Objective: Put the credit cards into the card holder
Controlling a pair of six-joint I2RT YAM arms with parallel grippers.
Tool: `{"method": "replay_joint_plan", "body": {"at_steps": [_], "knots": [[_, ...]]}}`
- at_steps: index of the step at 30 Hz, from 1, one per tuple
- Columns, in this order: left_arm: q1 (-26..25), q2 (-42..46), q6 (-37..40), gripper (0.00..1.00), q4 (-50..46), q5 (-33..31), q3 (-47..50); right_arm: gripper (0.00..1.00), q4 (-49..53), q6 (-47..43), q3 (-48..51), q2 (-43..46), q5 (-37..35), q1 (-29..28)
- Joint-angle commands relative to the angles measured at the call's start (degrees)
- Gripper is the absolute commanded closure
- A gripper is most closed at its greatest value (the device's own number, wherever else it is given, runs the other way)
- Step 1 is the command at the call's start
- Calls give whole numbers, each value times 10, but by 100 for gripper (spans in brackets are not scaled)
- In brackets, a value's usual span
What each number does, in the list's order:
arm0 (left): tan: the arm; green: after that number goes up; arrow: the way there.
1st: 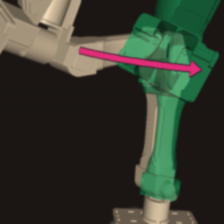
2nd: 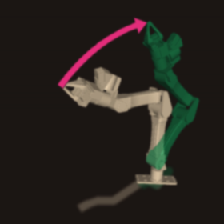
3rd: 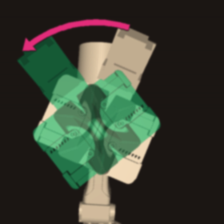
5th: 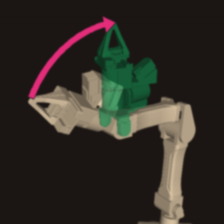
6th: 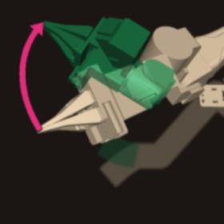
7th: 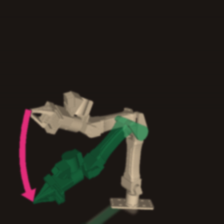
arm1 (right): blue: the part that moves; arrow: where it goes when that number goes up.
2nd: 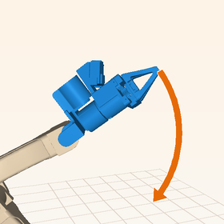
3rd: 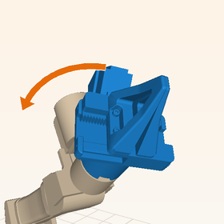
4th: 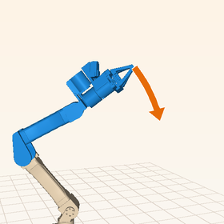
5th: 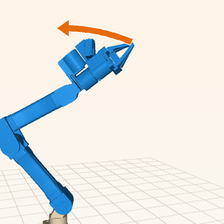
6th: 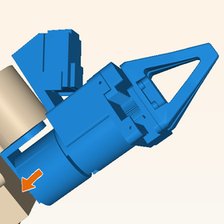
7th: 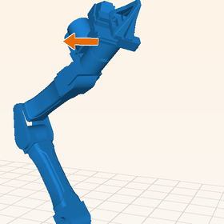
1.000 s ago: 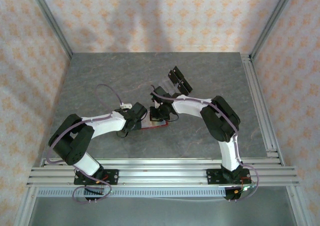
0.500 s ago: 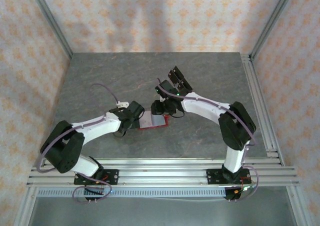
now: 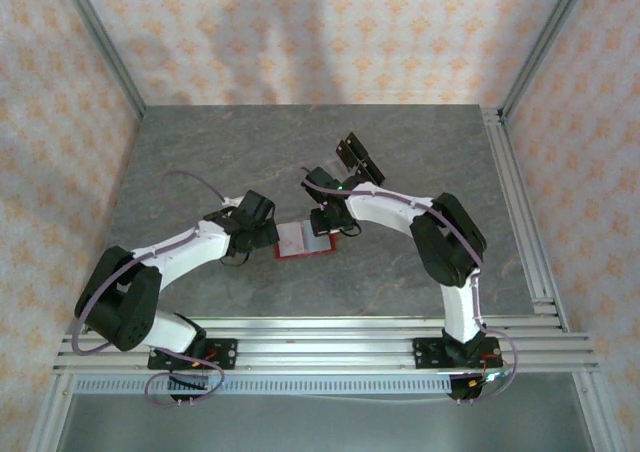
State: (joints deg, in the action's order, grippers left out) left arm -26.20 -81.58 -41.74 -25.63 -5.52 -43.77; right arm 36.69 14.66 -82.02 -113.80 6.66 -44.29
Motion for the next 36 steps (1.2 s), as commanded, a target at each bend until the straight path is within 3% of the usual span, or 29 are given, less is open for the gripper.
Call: {"method": "replay_joint_plan", "body": {"at_steps": [1, 4, 8, 11, 16, 28, 36], "knots": [[2, 2, -8, 0, 14, 19, 9, 52, 23, -17, -18, -13, -42, -3], [3, -1, -10, 0, 22, 27, 11, 64, 24, -20, -13, -12, -49, -4], [3, -3, -7, 0, 29, 35, 9, 90, 18, -15, 3, 6, -50, -3], [2, -5, 0, 0, 46, 50, 9, 99, 14, -10, 17, 22, -50, -3], [2, -13, 12, 1, 85, 85, 5, 100, -19, 14, 62, 55, -26, 11], [1, -43, 17, 0, 176, 167, 5, 100, -289, 161, 253, 155, 187, 99], [-21, -80, 6, 0, 225, 194, -4, 100, -388, 222, 298, 168, 249, 114]]}}
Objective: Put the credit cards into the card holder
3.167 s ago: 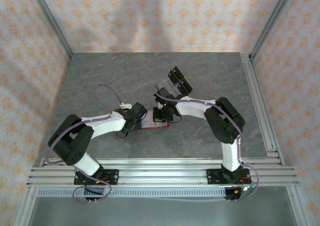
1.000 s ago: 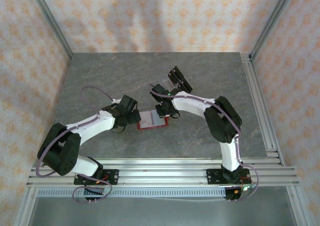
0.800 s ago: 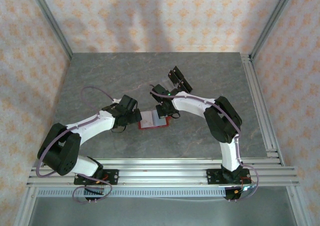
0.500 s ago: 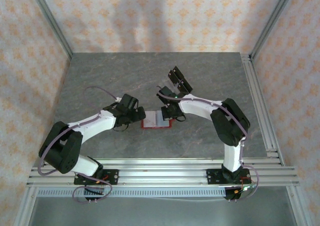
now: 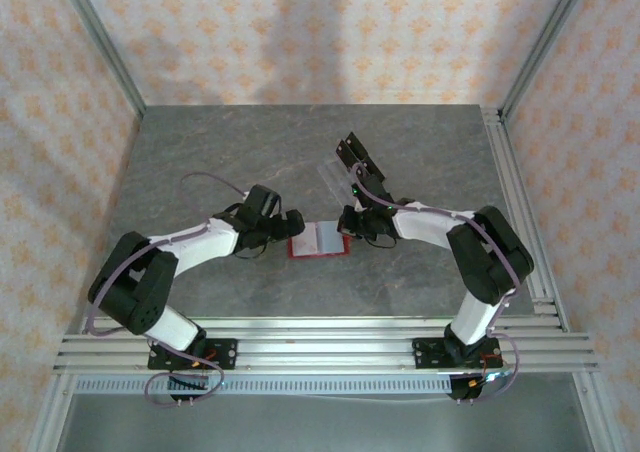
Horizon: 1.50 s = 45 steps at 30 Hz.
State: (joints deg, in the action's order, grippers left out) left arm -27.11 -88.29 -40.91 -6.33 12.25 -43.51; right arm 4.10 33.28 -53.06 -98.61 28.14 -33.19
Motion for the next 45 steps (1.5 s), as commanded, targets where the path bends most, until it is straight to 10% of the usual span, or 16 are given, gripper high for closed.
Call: {"method": "replay_joint_plan", "body": {"at_steps": [1, 45], "knots": [[-16, -20, -3, 0, 38, 18, -9, 100, -65, 39, 11, 16, 37, 3], [-121, -20, -65, 0, 114, 2, -92, 100, -90, 48, 44, 9, 54, 25]]}}
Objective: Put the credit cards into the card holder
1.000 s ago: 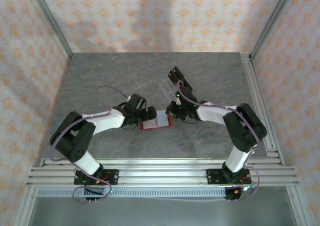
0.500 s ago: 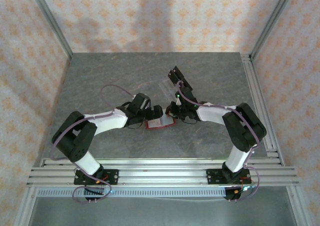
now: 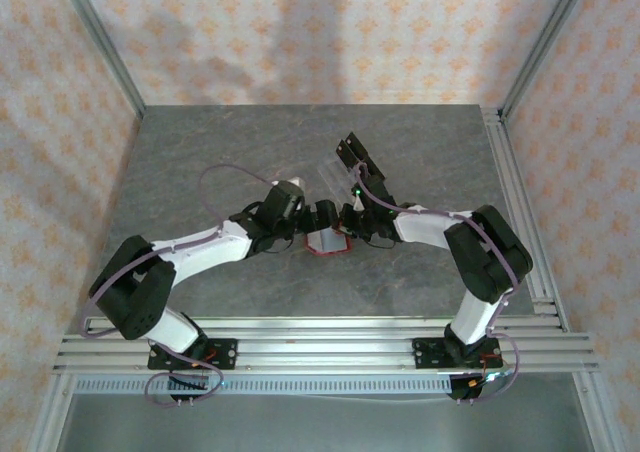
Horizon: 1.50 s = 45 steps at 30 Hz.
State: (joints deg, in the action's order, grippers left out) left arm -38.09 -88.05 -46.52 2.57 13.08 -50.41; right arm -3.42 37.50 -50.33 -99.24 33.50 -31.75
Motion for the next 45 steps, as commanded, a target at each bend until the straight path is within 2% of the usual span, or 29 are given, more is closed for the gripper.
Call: {"method": "replay_joint_plan", "body": {"at_steps": [1, 14, 21, 30, 40, 45], "knots": [[-14, -31, -11, 0, 28, -7, -27, 100, -15, 8, 23, 22, -4, 16], [-56, -100, -25, 0, 51, -6, -83, 100, -73, 73, 135, 105, -51, 68], [-87, -128, -31, 0, 56, -8, -118, 100, -54, 71, 145, 126, -62, 90], [-118, -176, -43, 0, 48, -21, -150, 100, -9, 72, 158, 179, -121, 101], [-123, -232, -79, 0, 51, -50, -141, 100, -10, 67, 163, 179, -105, 101], [-123, -230, -83, 0, 47, -59, -147, 100, -8, 63, 161, 179, -94, 101]]}}
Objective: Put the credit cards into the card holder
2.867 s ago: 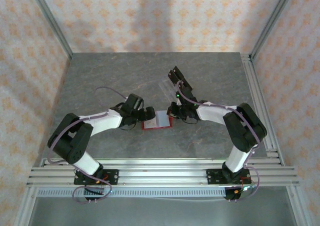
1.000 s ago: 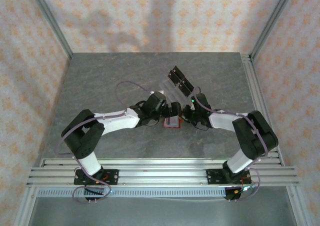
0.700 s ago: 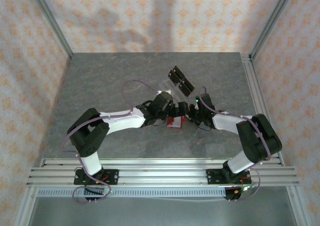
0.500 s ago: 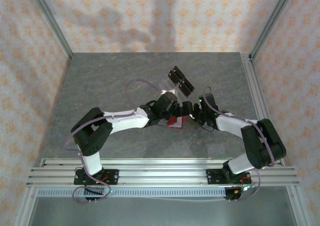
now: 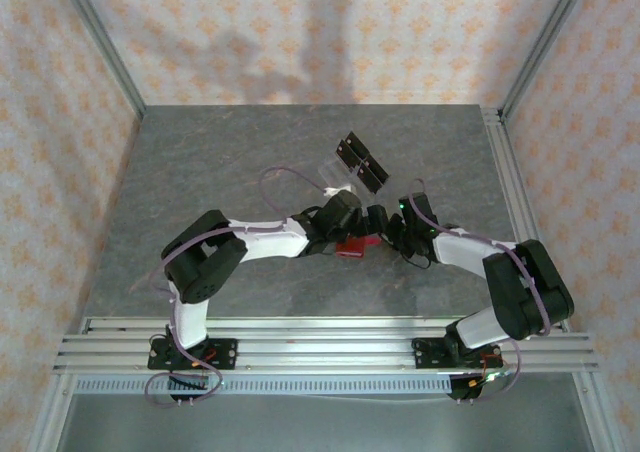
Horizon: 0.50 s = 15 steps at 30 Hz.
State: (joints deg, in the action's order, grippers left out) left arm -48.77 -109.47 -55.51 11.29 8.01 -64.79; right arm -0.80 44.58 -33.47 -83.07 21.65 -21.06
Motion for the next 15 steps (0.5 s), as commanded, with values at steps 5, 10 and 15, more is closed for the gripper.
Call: {"method": "replay_joint_plan", "body": {"at_steps": [5, 10, 15], "knots": [[-15, 20, 32, 0, -104, -22, -47, 100, -29, -15, -11, 18, 27, -6], [-9, 44, 62, 0, -189, -33, -104, 100, -21, -25, -14, 16, 35, -6], [8, 89, 82, 0, -245, -52, -111, 100, -11, -32, -19, 21, 37, -6]]}}
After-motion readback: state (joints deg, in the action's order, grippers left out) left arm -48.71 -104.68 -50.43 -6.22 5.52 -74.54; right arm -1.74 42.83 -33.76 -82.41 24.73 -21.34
